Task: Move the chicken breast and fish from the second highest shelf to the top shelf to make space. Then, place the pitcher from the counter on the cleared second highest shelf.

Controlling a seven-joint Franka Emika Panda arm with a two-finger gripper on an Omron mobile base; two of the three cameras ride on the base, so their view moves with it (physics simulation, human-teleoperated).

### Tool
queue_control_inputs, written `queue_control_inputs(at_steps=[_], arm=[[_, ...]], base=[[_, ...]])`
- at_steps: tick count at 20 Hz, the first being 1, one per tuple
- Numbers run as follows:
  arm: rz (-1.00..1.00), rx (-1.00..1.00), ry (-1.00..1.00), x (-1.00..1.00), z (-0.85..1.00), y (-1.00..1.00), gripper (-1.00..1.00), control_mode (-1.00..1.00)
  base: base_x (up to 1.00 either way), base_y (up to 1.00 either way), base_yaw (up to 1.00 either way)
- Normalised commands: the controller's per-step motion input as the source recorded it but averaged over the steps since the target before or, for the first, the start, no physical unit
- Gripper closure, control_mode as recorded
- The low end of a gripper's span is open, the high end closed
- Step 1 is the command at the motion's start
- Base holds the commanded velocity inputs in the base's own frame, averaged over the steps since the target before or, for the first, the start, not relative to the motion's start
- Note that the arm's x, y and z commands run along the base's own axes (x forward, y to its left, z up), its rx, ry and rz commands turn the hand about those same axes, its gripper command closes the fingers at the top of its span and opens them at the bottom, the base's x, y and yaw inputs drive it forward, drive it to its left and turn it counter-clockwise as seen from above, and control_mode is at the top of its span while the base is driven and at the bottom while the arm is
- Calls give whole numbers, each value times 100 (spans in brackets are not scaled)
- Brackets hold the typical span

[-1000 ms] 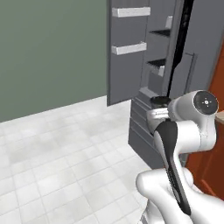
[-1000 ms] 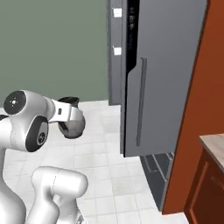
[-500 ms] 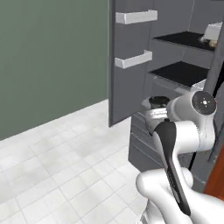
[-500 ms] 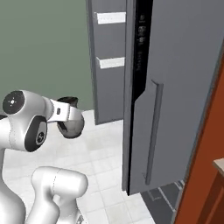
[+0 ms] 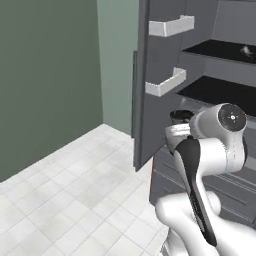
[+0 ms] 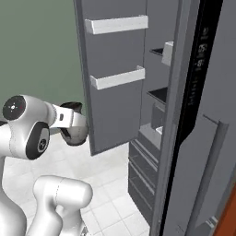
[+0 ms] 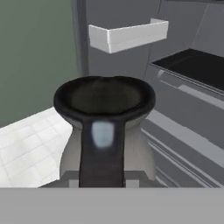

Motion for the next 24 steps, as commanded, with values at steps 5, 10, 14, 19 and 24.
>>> queue_control_inputs(at_steps=[5,10,14,19,24], arm=[[0,0,0,0,0,0,100,100],[0,0,0,0,0,0,100,100],[0,0,0,0,0,0,100,100],[0,0,0,0,0,0,100,100],[0,0,0,0,0,0,100,100]], base=[[59,19,-39],[41,0,-43],[35,0,-44],[35,0,-45],[42,2,-44]])
